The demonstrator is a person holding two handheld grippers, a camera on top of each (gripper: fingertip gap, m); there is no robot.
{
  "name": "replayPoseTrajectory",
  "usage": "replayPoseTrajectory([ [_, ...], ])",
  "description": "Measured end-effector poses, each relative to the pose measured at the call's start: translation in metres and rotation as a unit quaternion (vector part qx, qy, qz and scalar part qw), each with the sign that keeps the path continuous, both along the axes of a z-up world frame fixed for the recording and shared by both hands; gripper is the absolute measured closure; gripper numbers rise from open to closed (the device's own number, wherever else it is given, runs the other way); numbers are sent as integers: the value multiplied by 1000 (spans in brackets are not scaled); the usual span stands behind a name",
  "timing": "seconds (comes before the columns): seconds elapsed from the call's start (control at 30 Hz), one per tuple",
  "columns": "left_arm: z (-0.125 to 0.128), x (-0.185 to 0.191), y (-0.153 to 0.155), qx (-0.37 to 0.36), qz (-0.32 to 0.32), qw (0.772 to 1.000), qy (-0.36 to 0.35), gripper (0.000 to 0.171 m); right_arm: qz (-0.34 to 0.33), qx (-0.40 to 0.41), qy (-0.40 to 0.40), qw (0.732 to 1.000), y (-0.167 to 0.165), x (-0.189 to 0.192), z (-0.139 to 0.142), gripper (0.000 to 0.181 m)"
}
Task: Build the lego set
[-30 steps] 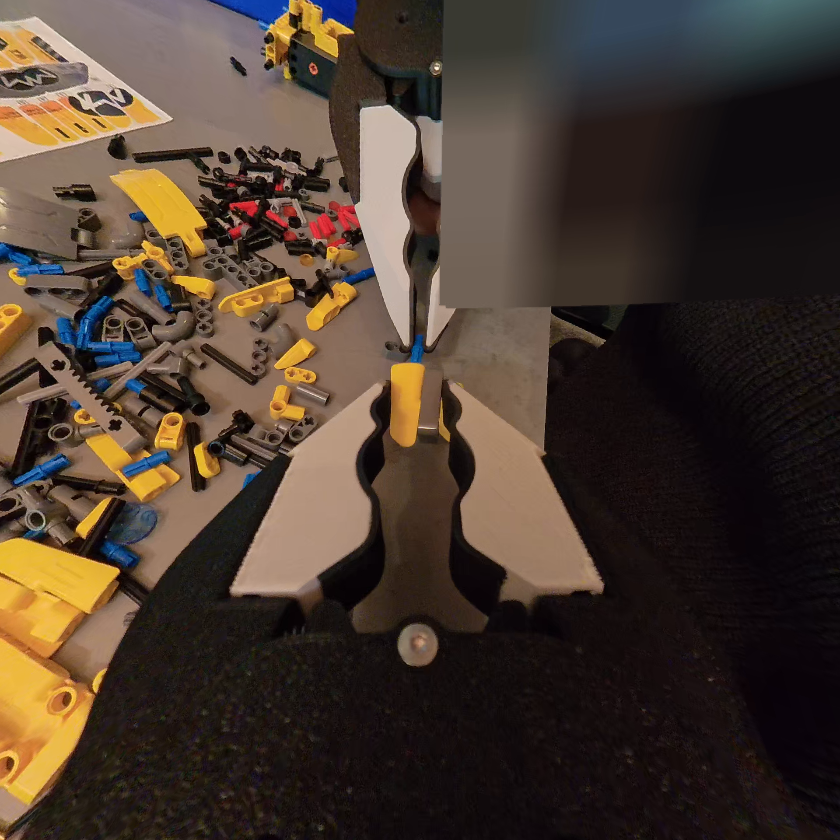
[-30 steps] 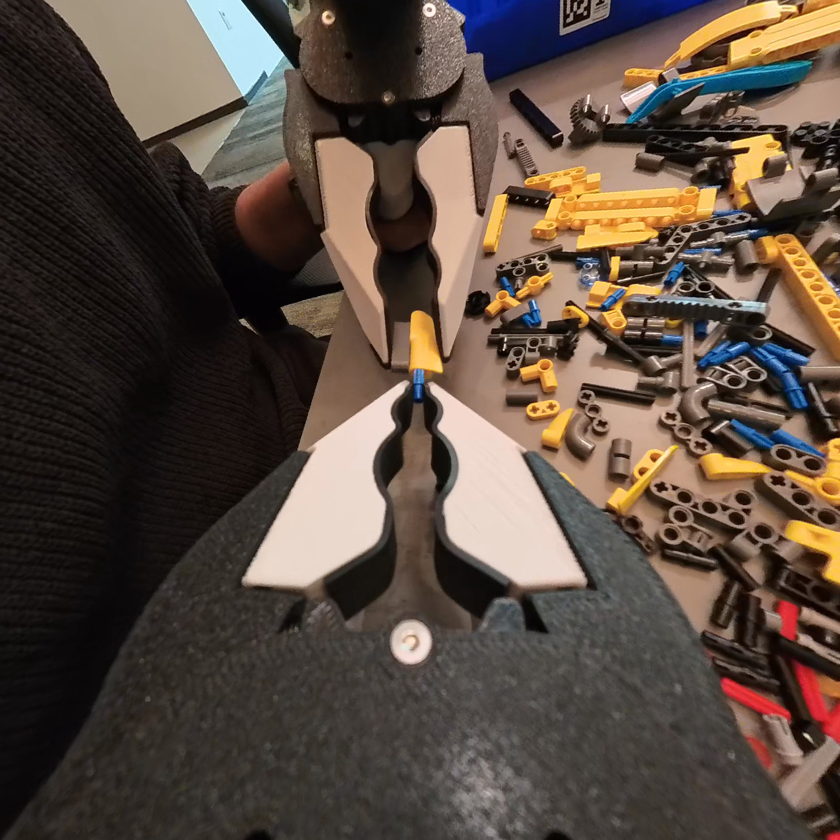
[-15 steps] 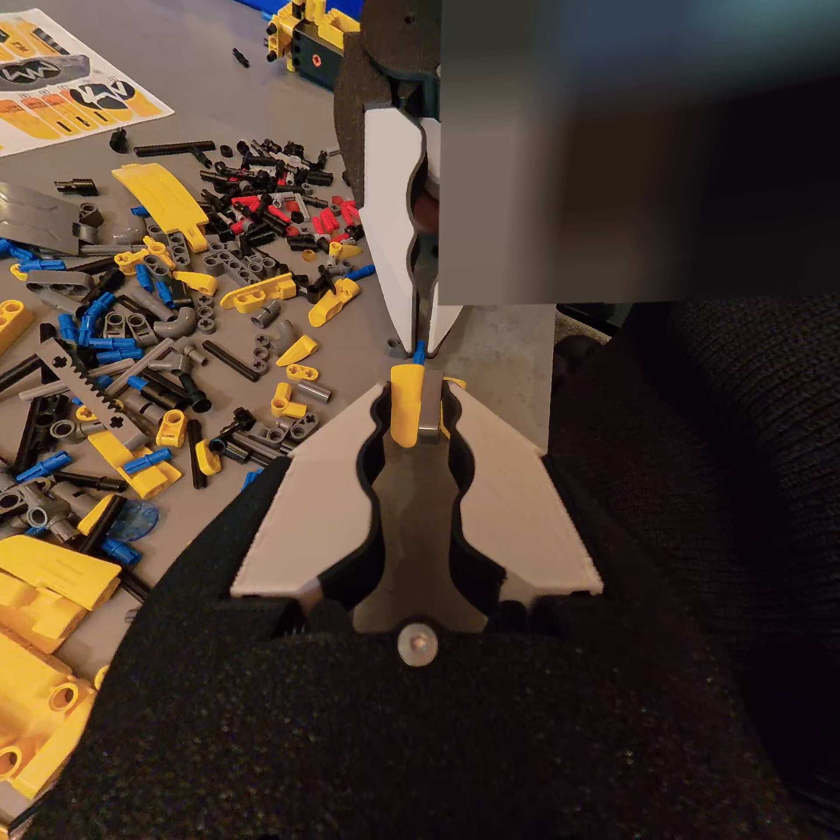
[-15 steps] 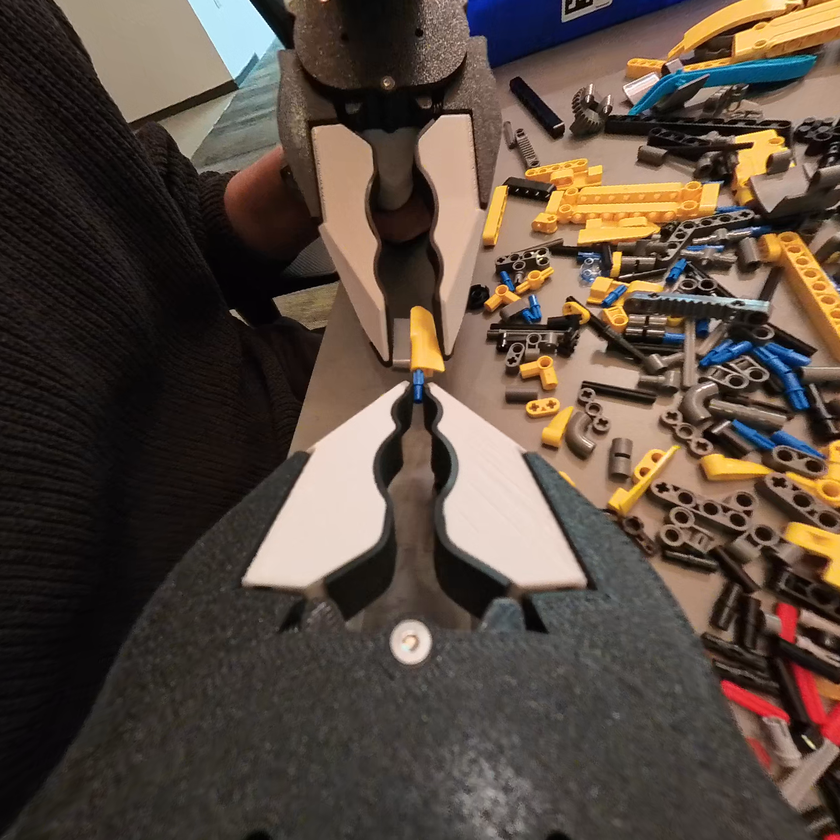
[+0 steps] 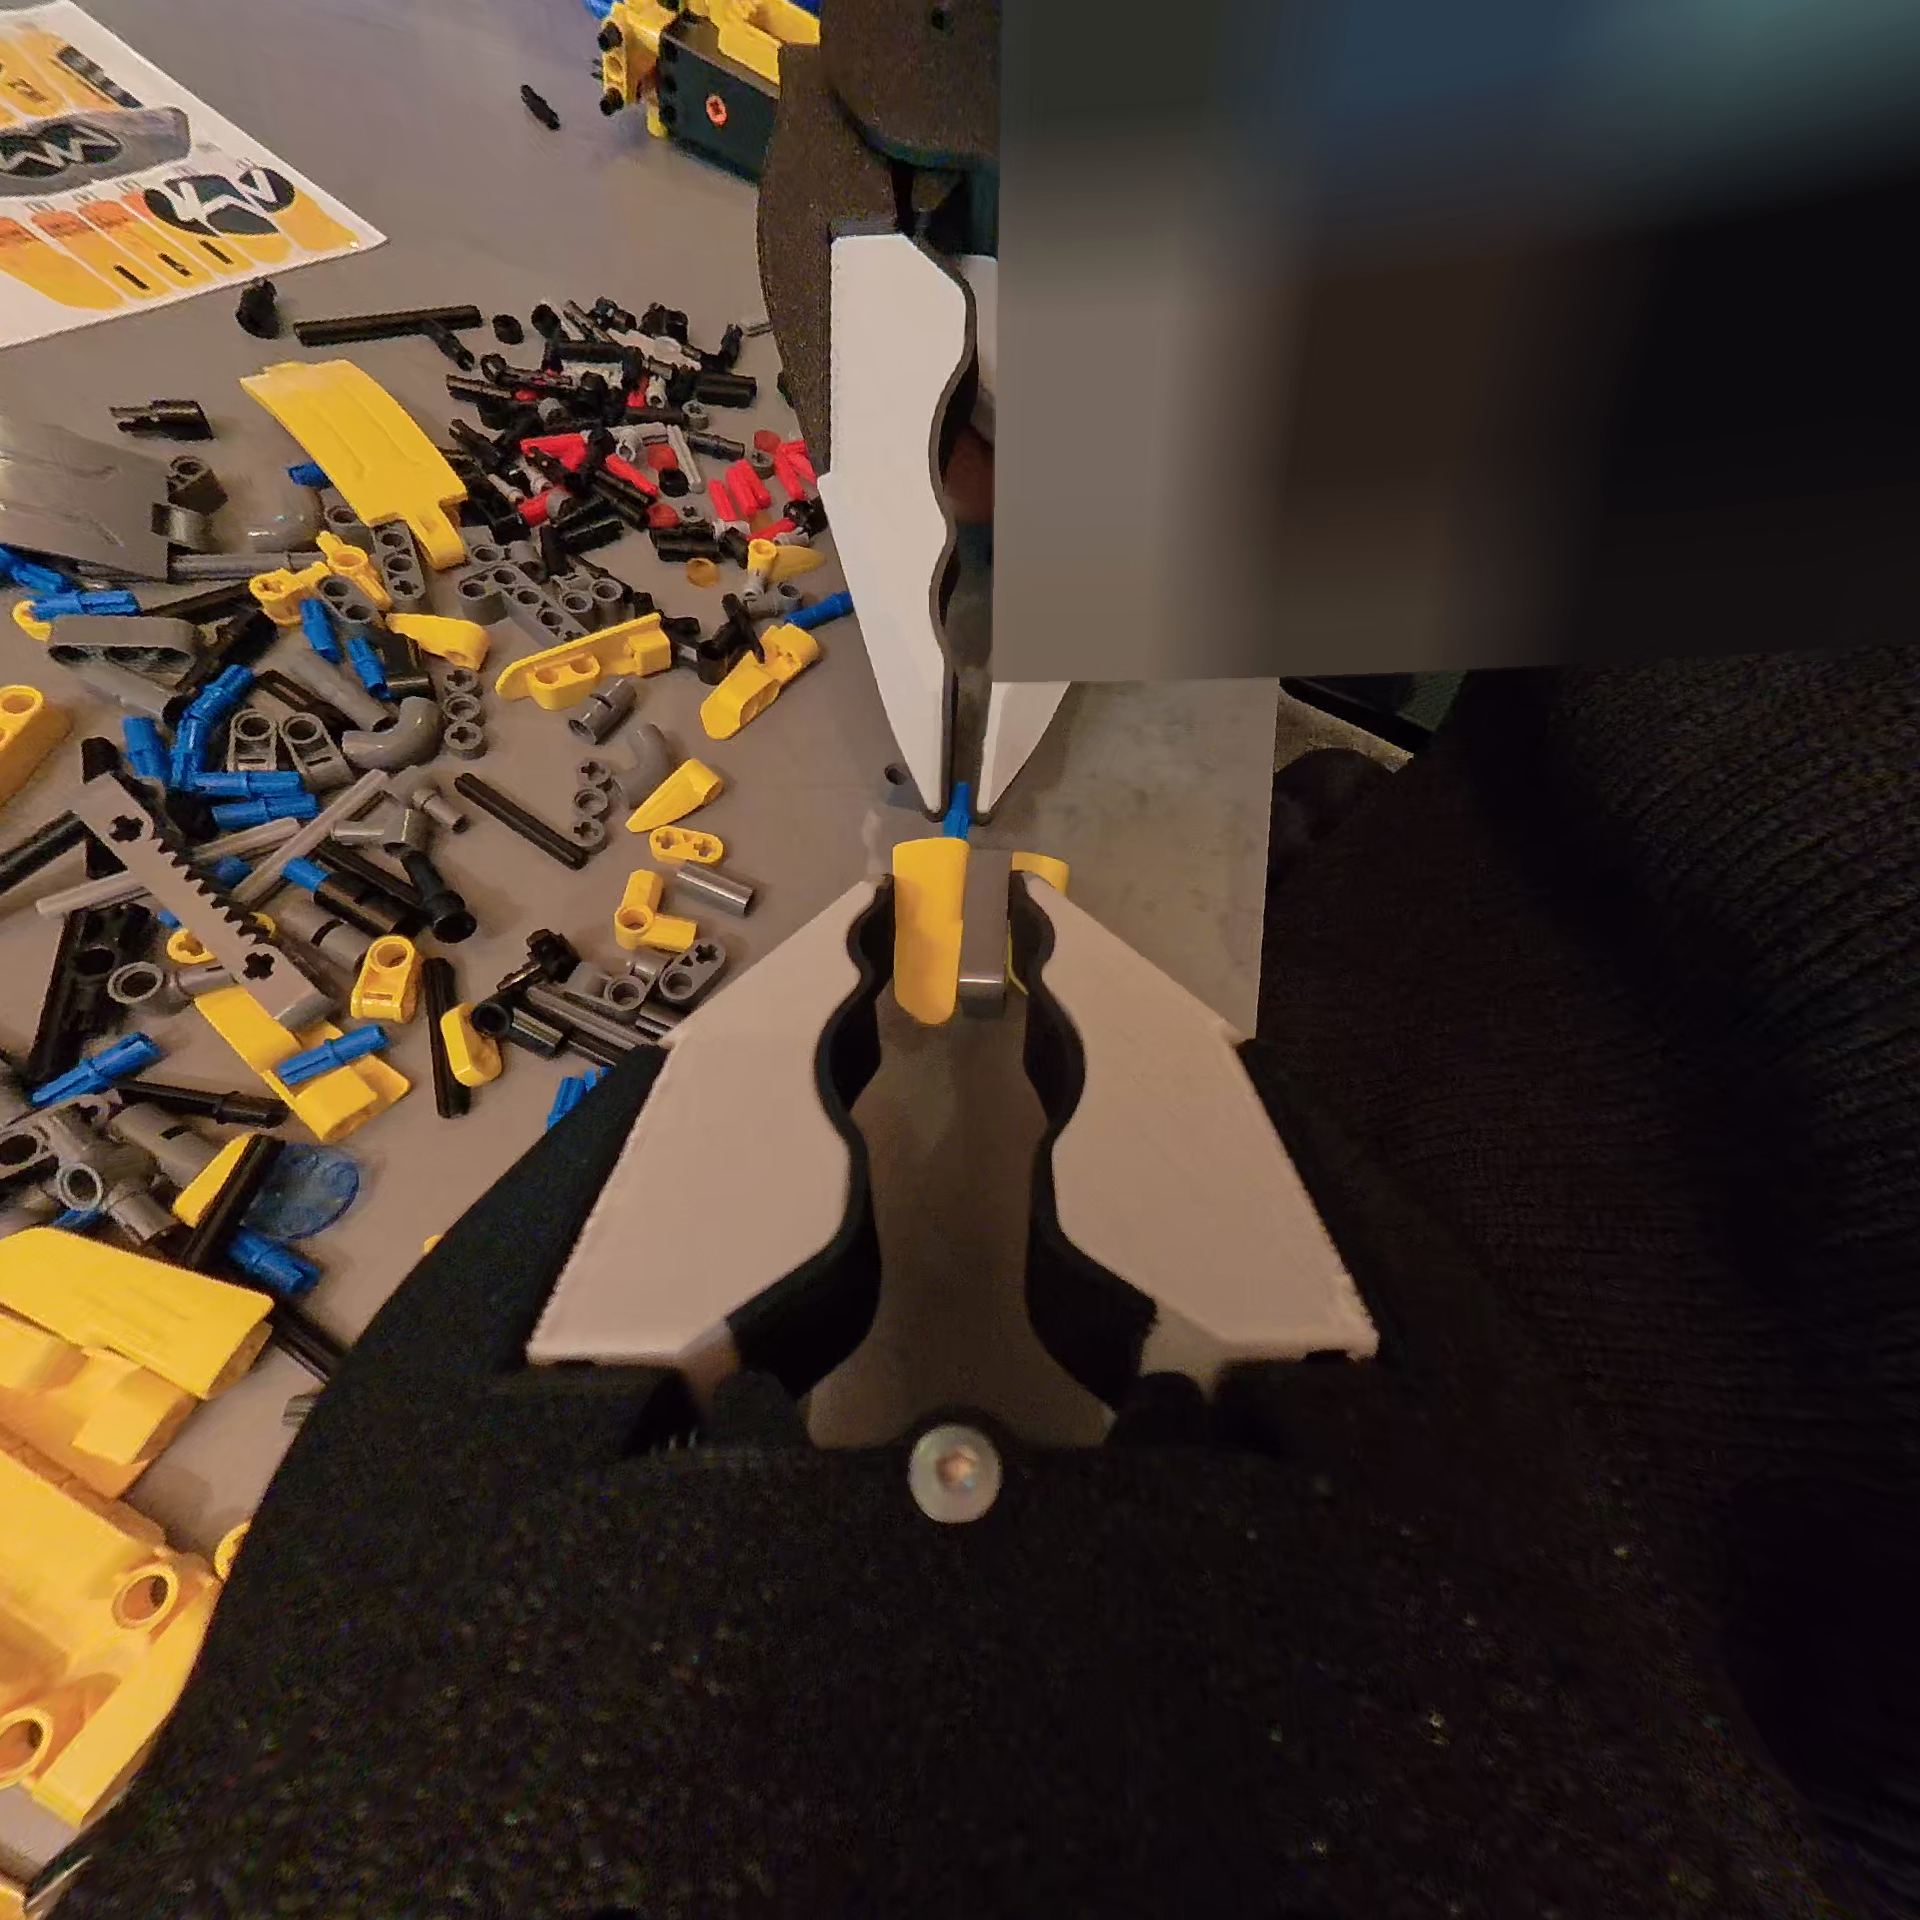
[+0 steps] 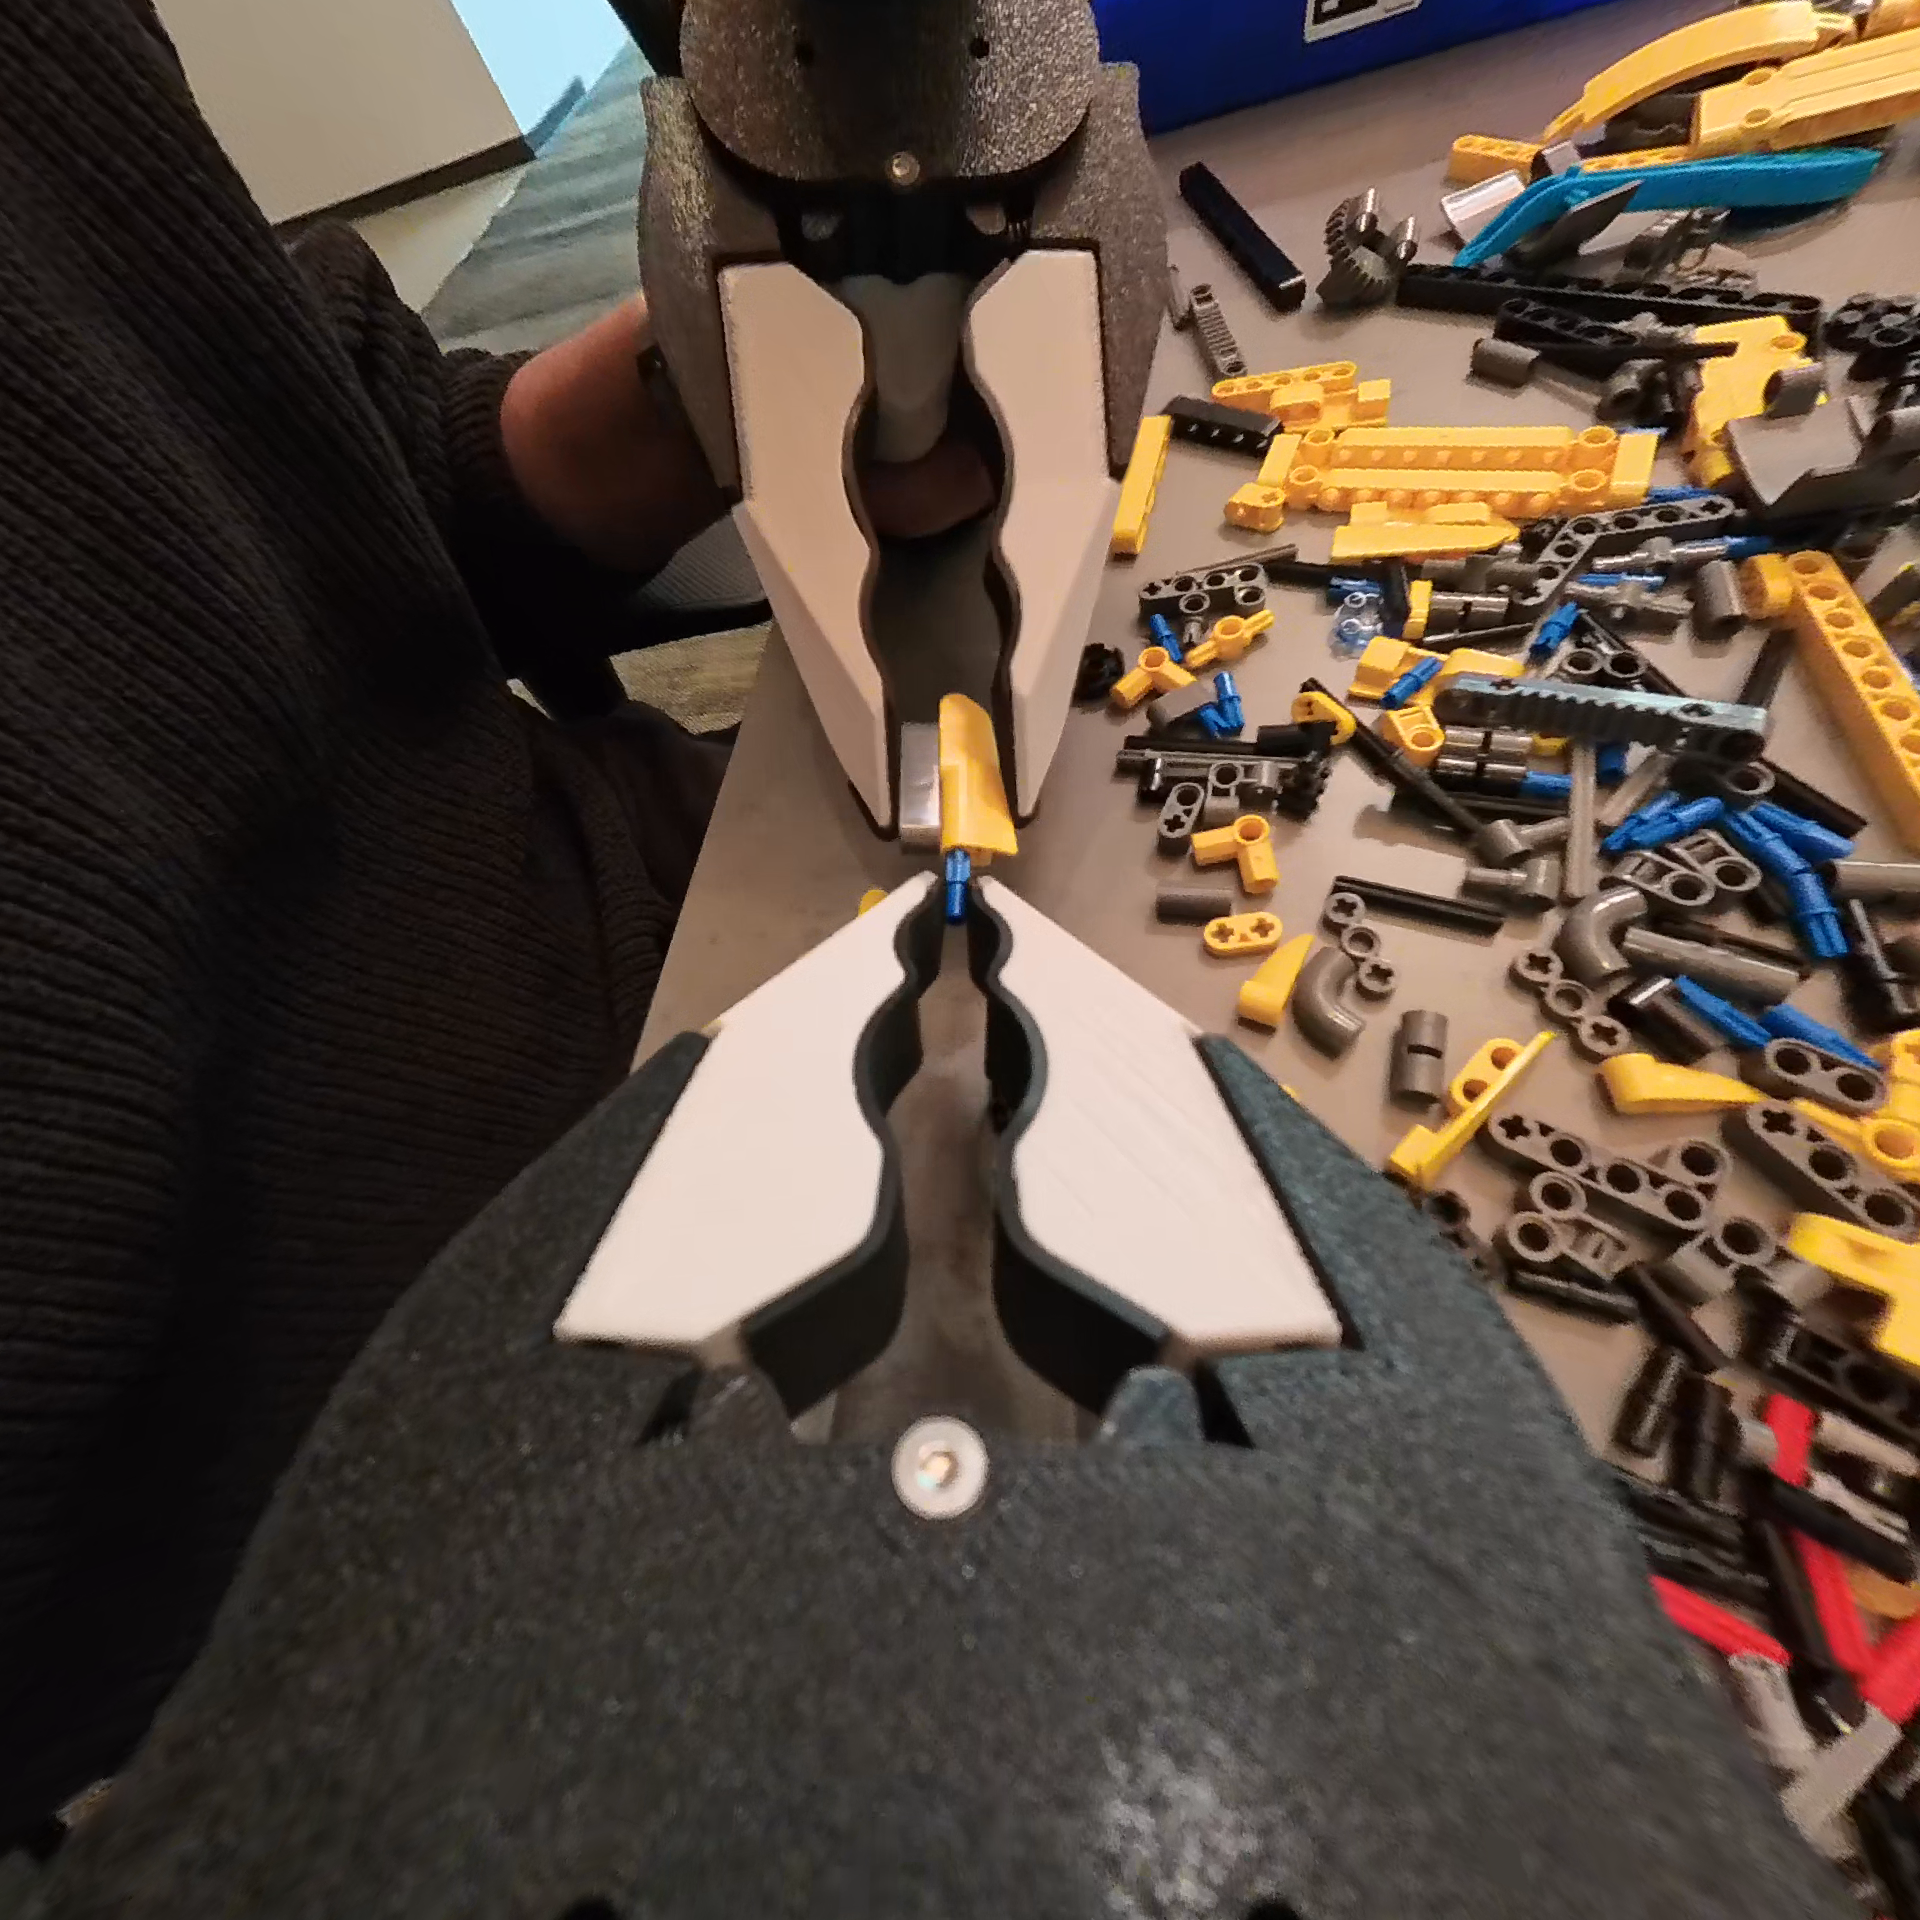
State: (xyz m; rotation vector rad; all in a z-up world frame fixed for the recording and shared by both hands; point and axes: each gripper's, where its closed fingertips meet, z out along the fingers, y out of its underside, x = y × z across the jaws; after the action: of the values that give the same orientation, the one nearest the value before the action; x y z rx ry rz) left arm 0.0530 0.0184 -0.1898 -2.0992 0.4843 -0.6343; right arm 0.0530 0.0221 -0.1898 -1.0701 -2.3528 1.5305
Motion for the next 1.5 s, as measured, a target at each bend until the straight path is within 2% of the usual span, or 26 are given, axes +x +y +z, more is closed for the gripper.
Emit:
replayPoseTrajectory([
  [0.4,6,2,-2,12,-9,1000,-15,151,6,-63,-31,998,-2,2,7,178],
  [0.7,12,1,-2,23,-7,999,-35,151,5,-30,26,999,-2,0,13,179],
  [1.1,9,4,-1,20,-11,999,-24,152,8,-46,2,999,-4,1,10,178],
  [1.4,16,2,0,32,-6,998,-47,151,6,-56,19,998,-2,-1,18,177],
  [1.47,17,1,0,32,-4,998,-52,151,6,-42,43,998,1,-2,22,174],
  [1.5,18,0,1,32,-3,998,-59,151,1,-30,71,997,5,-4,26,167],
])
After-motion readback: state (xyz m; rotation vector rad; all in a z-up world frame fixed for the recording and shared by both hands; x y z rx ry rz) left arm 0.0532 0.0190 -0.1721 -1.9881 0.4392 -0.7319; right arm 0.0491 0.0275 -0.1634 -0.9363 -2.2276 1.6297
